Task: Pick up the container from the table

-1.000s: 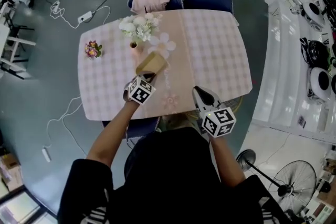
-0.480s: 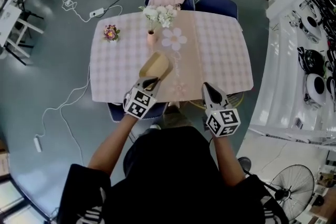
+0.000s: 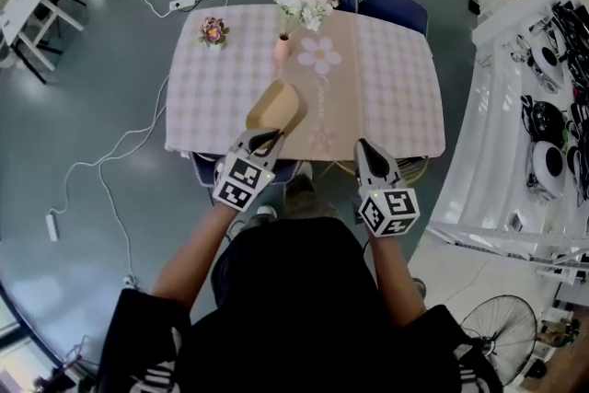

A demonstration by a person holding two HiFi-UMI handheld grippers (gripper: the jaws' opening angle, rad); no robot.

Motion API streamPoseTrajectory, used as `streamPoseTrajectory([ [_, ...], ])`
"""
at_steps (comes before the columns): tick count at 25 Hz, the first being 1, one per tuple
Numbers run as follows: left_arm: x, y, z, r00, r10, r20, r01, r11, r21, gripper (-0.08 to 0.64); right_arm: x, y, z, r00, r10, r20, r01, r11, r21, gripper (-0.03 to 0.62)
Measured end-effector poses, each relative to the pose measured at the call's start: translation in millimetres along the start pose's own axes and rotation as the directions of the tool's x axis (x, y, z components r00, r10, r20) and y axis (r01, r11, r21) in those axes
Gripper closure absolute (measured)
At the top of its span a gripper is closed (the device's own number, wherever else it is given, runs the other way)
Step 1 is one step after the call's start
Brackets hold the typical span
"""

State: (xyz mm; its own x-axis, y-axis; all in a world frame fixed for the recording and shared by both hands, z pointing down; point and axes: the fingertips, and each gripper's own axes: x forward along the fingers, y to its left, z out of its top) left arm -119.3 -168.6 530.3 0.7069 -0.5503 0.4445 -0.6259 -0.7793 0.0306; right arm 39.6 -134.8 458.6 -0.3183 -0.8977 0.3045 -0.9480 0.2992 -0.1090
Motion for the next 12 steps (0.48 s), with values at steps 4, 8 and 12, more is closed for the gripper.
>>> streamPoseTrajectory([
  [4, -8.3, -4.0, -7.7, 1.0, -0.001, 0.017, 0.002, 0.998, -0.06, 0.546, -1.8, 6.7, -6.6, 1.0, 0.004, -0.015, -0.004, 1.0, -0.007, 0.592],
  [8, -7.2, -2.2, -14.5, 1.0, -0.004, 0.013, 0.005, 0.995, -0.099, 0.546, 3.5, 7.0, -8.0, 1.0, 0.007, -0.017, -0.007, 1.0, -0.004, 0.592],
  [12, -1.0, 5.2, -16.0, 1.0, 0.001, 0.006, 0.0, 0.995, -0.104, 0.546, 13.8, 3.5, -5.1, 1.0, 0.012, -0.013, -0.013, 1.0, -0.006, 0.592],
])
